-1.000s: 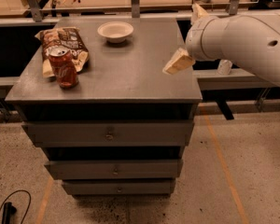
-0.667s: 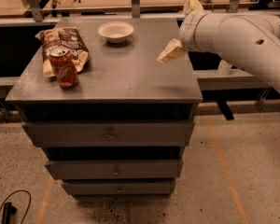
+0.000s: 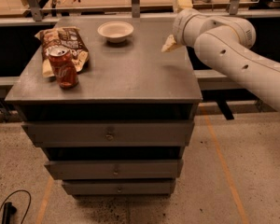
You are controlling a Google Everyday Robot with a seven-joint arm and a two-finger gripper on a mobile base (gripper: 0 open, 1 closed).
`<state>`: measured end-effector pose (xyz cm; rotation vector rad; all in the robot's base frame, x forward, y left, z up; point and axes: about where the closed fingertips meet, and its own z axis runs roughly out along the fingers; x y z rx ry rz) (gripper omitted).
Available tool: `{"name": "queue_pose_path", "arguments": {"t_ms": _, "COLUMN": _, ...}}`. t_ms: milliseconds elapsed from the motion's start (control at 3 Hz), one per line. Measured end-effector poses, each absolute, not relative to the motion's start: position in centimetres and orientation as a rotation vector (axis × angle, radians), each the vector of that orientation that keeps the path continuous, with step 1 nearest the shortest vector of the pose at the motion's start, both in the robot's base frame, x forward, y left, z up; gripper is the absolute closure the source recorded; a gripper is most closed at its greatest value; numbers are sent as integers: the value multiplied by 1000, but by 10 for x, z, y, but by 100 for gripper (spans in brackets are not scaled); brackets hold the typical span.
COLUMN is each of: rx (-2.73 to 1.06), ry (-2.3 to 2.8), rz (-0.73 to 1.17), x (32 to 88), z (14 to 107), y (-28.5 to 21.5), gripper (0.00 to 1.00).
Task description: Move paper bowl near coke can
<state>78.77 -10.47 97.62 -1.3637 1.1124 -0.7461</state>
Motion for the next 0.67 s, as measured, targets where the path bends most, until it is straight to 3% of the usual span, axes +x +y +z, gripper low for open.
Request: {"name": "queue_pose_path", "arguments": {"t_ms": 667, "rx": -1394, "ry": 1087, "rz": -770, "x": 788, "z": 969, "y": -103, "gripper": 0}}
